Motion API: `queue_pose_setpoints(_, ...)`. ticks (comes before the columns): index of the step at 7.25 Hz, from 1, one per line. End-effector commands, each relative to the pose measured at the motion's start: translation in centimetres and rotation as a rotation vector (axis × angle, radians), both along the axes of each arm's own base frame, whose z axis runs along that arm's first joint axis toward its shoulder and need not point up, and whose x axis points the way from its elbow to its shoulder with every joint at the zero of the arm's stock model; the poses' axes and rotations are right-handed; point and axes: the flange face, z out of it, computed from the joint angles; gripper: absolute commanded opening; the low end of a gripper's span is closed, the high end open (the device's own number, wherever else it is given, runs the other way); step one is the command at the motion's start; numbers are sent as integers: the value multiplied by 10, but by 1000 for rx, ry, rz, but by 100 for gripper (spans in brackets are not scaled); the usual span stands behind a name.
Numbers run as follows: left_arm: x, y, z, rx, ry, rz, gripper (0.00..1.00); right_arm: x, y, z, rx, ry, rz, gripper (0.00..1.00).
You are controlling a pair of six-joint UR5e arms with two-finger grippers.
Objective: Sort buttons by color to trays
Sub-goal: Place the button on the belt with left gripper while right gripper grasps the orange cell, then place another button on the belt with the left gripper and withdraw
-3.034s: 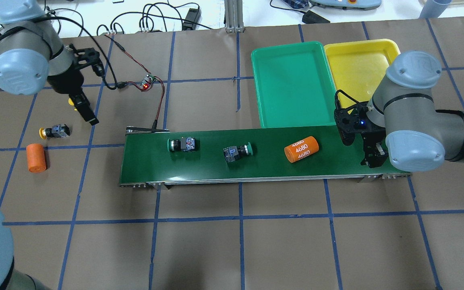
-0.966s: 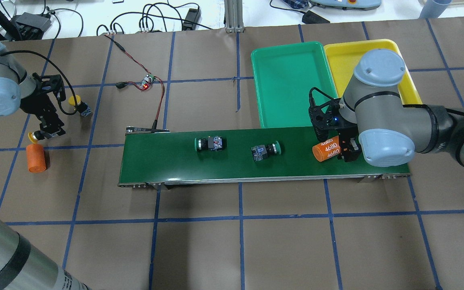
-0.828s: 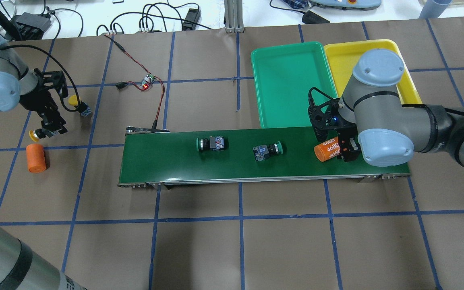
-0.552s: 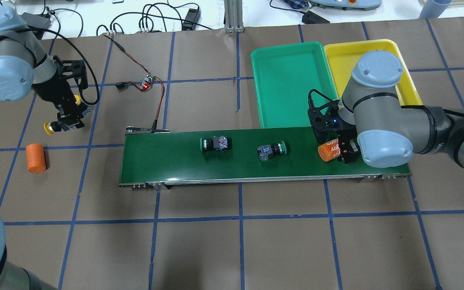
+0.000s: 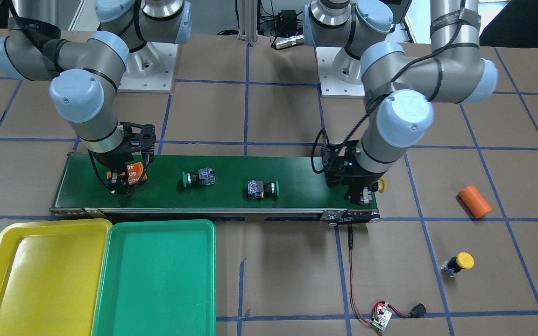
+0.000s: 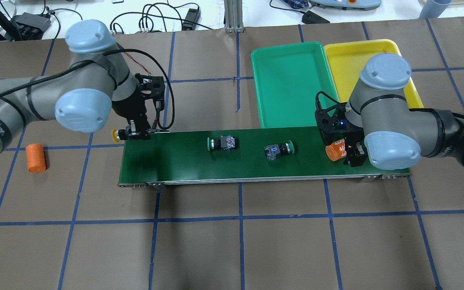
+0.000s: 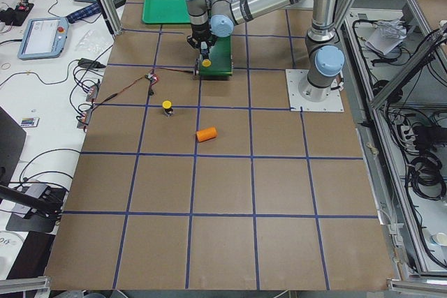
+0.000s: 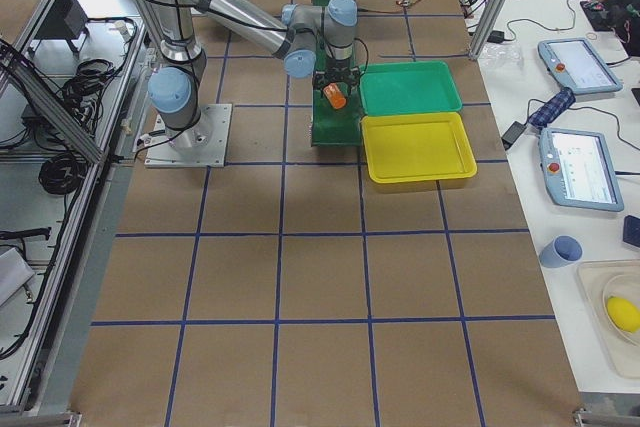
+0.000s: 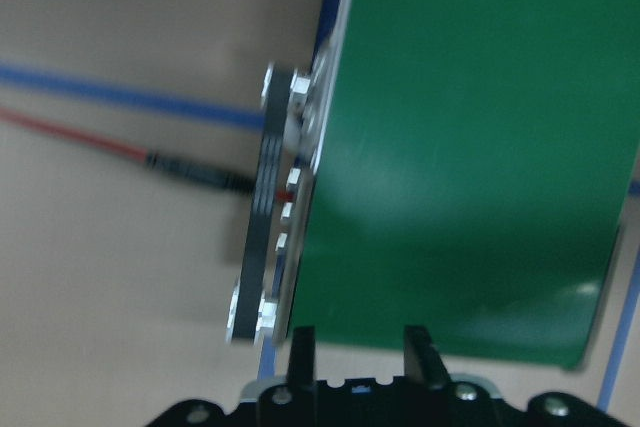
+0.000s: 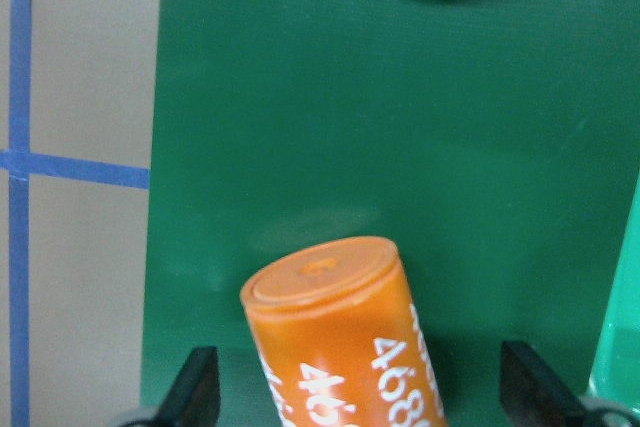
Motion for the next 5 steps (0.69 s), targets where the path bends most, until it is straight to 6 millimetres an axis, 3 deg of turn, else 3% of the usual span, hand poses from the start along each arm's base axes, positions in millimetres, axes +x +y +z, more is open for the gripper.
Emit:
queue_pose_setpoints(1,-45,14,-16,-16,3,-70,0,-26,3,-2,9,-1,-59,100)
queue_pose_setpoints(2,-46,25,-26,6,1,-42,3,-45,4,1,5,-4,-94,100)
queue_pose_setpoints(3,-45,33,-29,3,-1,-13,17,-55,9,-5,14,-7,-114,100)
queue_pose_setpoints(4,-45,34,-29,0,-1,17,86,-55,9,-4,11,-7,-122,100)
queue_pose_setpoints(5,-43,30,-17,-27,-13,42,100,-56,8,-4,2,-8,-124,100)
